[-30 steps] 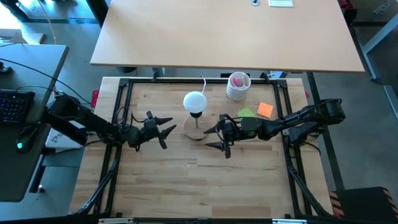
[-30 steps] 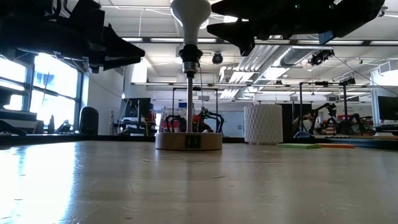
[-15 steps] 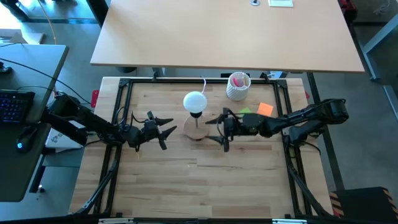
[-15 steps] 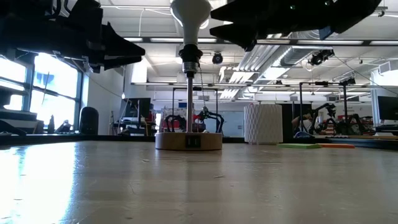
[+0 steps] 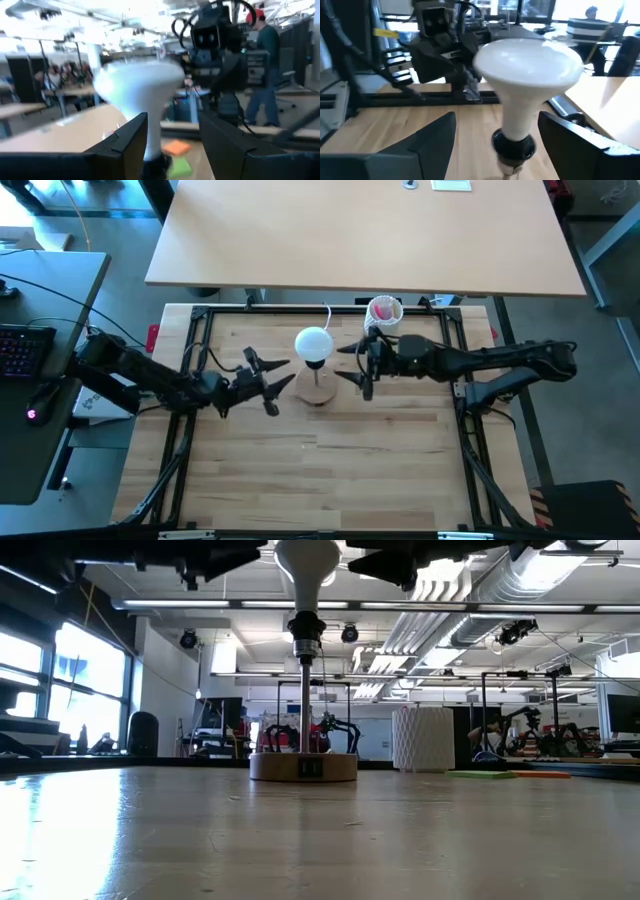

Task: Screw lightbulb
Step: Insert the white lightbulb into the brown lamp

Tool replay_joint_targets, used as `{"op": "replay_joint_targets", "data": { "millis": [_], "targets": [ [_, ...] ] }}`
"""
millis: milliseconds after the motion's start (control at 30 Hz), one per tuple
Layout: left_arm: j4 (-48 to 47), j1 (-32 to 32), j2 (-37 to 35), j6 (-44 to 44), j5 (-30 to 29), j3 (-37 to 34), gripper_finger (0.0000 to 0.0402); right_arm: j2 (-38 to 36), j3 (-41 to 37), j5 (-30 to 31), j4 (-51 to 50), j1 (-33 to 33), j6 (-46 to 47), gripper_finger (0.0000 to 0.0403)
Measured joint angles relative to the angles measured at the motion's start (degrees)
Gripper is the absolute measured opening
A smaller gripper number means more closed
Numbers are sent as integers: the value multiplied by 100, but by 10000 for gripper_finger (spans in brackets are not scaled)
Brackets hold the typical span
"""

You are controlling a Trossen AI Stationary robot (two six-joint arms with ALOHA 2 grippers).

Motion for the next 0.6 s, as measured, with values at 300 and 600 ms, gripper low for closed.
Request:
{"op": "replay_joint_targets", "data": {
  "millis": [300, 600],
  "targets": [
    [-230, 420, -3, 378, -16, 445, 174, 79, 173, 460, 16, -88, -194, 280],
    [-381, 1188, -3, -104, 1056, 459, 174, 82, 174, 311, 65, -254, -647, 280]
  ]
}}
